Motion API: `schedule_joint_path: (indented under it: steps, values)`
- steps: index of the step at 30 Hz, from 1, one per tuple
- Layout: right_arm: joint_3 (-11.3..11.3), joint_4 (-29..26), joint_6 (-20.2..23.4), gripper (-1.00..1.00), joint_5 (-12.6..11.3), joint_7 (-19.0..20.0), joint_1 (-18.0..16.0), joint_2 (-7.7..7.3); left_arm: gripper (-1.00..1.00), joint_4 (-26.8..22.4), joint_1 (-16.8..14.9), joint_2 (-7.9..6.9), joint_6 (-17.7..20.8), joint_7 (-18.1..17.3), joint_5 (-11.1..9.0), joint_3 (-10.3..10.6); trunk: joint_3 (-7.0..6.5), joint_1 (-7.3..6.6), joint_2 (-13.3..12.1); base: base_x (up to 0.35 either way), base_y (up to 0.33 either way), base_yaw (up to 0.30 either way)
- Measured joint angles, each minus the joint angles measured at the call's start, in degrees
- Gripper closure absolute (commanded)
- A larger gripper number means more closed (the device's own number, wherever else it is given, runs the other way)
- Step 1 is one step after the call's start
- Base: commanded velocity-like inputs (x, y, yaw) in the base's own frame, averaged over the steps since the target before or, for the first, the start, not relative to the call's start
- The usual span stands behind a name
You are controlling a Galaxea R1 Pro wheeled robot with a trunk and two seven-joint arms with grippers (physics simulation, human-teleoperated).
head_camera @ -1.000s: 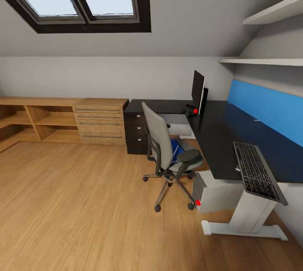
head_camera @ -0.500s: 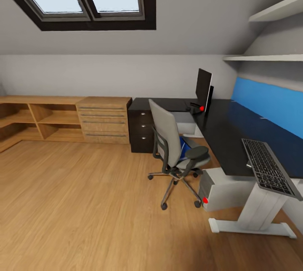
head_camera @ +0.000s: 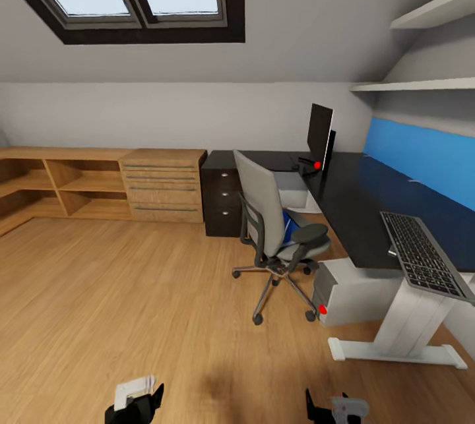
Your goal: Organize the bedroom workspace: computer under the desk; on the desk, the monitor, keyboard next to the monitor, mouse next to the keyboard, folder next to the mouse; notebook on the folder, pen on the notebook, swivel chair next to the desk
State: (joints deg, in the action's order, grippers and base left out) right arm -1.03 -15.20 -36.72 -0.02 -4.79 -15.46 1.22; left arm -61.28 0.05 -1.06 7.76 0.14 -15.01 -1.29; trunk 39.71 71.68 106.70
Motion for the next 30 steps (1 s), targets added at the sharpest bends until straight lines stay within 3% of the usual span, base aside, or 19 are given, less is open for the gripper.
schedule_joint_path:
  steps: [4,7,11,12,14,18,30]
  values:
    - [-0.01,-0.24,7.92,-1.0,-0.09,-1.96,-6.8,0.12,-1.0,-9.82,0.33,0.15,3.31,-0.04,-0.07,0.0,0.73,0.88,1.61,0.0,0.0,0.0]
    - [0.02,-0.22,12.9,-1.0,-0.09,-2.42,-12.13,0.11,-1.0,-16.08,3.86,0.18,3.97,-0.06,-0.11,0.08,1.27,1.54,2.81,0.0,0.0,0.0]
    - [-0.01,-0.05,14.85,-1.0,-0.12,-3.45,-15.81,-0.09,-1.0,-23.0,7.04,0.19,4.41,-0.22,-0.13,0.35,1.99,2.41,4.42,0.0,0.0,0.0]
    - [-0.01,-0.02,15.7,-1.0,-0.12,-4.07,-16.95,-0.12,-1.0,-25.26,8.01,0.19,4.92,-0.25,-0.14,0.88,2.17,2.63,4.82,0.0,0.0,0.0]
    - [0.0,0.01,18.89,-1.0,-0.12,-5.06,-20.07,-0.21,-1.0,-29.15,9.37,0.07,8.37,-0.33,-0.35,4.25,2.53,3.07,5.62,0.0,0.0,0.0]
    - [-0.01,0.03,23.22,-1.0,-0.18,-5.48,-24.18,-0.27,-1.0,-30.99,9.94,0.08,11.68,-0.37,-0.43,7.21,3.25,3.95,7.22,0.0,0.0,0.0]
    - [-0.44,0.26,23.95,-1.0,-0.28,-5.54,-25.37,-0.01,-1.0,-31.35,10.06,0.52,12.21,-1.16,-0.49,7.65,5.41,6.59,12.04,0.0,0.0,0.0]
